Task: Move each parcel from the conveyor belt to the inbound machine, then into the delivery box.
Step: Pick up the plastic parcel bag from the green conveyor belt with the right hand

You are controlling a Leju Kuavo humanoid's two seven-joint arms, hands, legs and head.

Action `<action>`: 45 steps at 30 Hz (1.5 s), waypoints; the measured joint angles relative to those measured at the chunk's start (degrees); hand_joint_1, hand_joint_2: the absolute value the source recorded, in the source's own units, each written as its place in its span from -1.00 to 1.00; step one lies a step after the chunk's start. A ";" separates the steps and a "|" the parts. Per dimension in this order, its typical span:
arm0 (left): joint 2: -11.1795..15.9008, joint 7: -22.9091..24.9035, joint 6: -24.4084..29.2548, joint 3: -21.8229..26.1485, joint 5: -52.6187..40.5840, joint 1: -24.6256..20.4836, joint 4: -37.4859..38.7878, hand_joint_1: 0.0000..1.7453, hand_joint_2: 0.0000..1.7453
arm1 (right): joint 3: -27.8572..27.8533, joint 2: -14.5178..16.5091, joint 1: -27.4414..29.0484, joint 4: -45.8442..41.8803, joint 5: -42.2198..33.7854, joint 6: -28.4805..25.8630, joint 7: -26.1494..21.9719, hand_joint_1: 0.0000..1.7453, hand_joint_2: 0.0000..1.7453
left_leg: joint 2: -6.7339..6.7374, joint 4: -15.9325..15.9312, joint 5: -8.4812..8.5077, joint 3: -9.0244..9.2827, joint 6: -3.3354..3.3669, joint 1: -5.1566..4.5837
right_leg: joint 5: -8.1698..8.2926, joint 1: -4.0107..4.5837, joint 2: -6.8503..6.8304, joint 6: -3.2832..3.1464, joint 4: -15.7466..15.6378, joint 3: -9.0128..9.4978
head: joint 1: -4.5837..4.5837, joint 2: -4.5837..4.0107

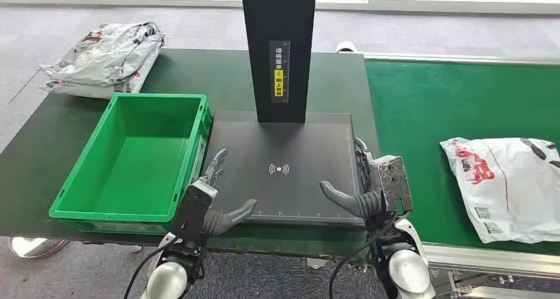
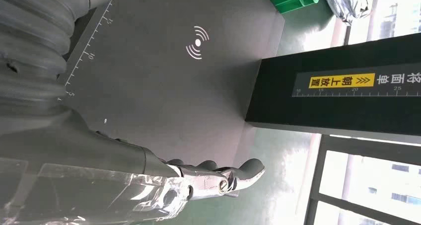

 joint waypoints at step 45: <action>1.81 -1.40 0.74 0.21 4.20 -1.47 3.55 -1.00 1.00 | -28.83 -16.50 -18.55 39.02 45.64 -14.51 9.78 -1.00 1.00 | -0.11 0.07 0.02 -0.02 0.10 -0.06 | 0.05 -0.13 -0.08 0.07 -0.01 0.04 | 0.00 0.00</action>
